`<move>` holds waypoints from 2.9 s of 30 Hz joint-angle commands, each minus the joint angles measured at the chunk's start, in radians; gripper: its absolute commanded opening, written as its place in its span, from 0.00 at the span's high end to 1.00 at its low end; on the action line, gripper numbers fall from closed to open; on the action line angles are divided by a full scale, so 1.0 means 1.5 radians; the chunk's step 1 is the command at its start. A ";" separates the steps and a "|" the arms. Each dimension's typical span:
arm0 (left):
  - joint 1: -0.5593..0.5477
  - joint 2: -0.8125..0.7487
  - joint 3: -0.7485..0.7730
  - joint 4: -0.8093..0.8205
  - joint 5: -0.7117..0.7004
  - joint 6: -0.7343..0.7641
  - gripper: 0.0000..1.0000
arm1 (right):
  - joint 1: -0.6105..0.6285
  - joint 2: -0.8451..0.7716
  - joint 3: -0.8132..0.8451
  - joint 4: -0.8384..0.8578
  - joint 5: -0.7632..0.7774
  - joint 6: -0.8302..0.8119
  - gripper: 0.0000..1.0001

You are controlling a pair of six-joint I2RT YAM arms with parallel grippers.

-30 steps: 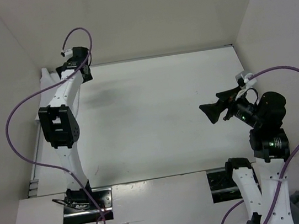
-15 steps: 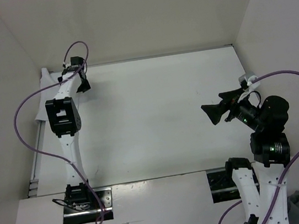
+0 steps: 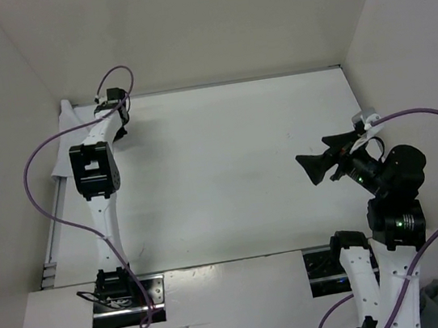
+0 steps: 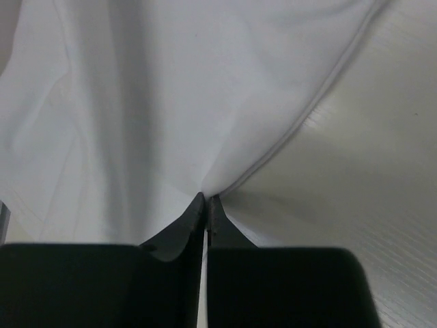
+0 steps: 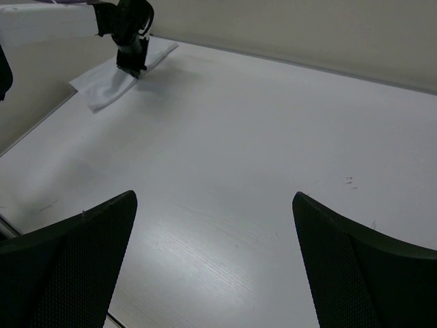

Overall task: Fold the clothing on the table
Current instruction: Move the skirt to the center of the board, then fold the skirt

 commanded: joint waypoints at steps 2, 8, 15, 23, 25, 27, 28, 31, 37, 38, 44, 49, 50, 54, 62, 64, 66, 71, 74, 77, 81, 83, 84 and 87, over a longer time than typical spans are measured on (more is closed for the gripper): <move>-0.006 -0.014 -0.058 -0.044 0.034 -0.016 1.00 | -0.005 -0.010 -0.001 0.027 -0.001 0.007 0.01; -0.116 -0.223 -0.245 0.011 0.161 -0.086 1.00 | -0.017 -0.018 -0.009 0.041 0.011 0.022 0.01; -0.307 -0.357 -0.345 0.119 0.372 -0.223 0.89 | -0.031 -0.011 0.008 0.041 0.038 0.022 0.01; -0.309 -0.411 -0.315 0.120 0.376 -0.183 0.06 | -0.044 0.035 0.036 0.005 0.077 0.012 0.01; -0.289 -0.441 -0.366 0.126 0.386 -0.169 0.00 | -0.044 0.036 0.022 0.005 0.077 0.012 0.01; -0.283 -0.475 -0.411 0.132 0.413 -0.162 0.00 | -0.050 0.068 0.008 0.011 0.077 0.012 0.01; -0.283 -0.482 -0.432 0.132 0.413 -0.162 0.00 | -0.050 0.087 0.008 0.011 0.069 0.003 0.01; -0.283 -0.528 -0.535 0.155 0.461 -0.162 0.00 | -0.050 0.199 0.068 -0.021 0.075 -0.077 0.01; -0.310 -0.598 -0.707 0.239 0.571 -0.188 0.00 | -0.050 0.467 0.164 -0.137 0.097 -0.227 0.01; -0.310 -0.598 -0.715 0.239 0.571 -0.194 0.00 | -0.050 0.490 0.164 -0.152 0.097 -0.236 0.01; -0.324 -0.619 -0.777 0.223 0.597 -0.194 0.00 | -0.050 0.537 0.113 -0.152 0.103 -0.278 0.01; -0.340 -0.645 -0.796 0.223 0.604 -0.194 0.01 | -0.038 0.540 0.080 -0.182 0.100 -0.376 0.01; -0.340 -0.645 -0.796 0.223 0.604 -0.194 0.02 | -0.038 0.553 0.087 -0.182 0.100 -0.385 0.01; -0.340 -0.606 -0.766 0.223 0.604 -0.181 0.06 | -0.004 0.629 0.104 -0.191 0.108 -0.372 0.01; -0.340 -0.526 -0.714 0.232 0.641 -0.152 0.53 | 0.084 0.678 0.095 -0.113 0.109 -0.271 0.07; -0.346 -0.513 -0.707 0.232 0.654 -0.152 0.63 | 0.113 0.703 0.102 -0.113 0.109 -0.265 0.11; -0.352 -0.503 -0.707 0.232 0.654 -0.152 0.78 | 0.149 0.713 0.102 -0.096 0.140 -0.249 0.18; -0.367 -0.487 -0.722 0.232 0.654 -0.152 0.98 | 0.197 0.729 0.102 -0.075 0.151 -0.234 0.46; -0.380 -0.487 -0.722 0.232 0.647 -0.158 1.00 | 0.221 0.729 0.102 -0.081 0.130 -0.241 0.71; -0.380 -0.517 -0.676 0.183 0.610 -0.151 0.98 | 0.234 0.716 0.095 -0.072 0.155 -0.227 0.84; -0.380 -0.573 -0.576 0.183 0.519 -0.096 0.84 | 0.254 0.698 0.078 -0.043 0.196 -0.192 0.99; -0.380 -0.551 -0.487 0.183 0.487 -0.057 0.79 | 0.278 0.698 0.078 -0.035 0.212 -0.183 1.00; -0.380 -0.498 -0.442 0.156 0.479 -0.013 0.77 | 0.285 0.698 0.078 -0.035 0.212 -0.176 1.00; -0.380 -0.353 -0.238 0.082 0.479 0.099 0.73 | 0.297 0.718 0.078 -0.029 0.198 -0.168 1.00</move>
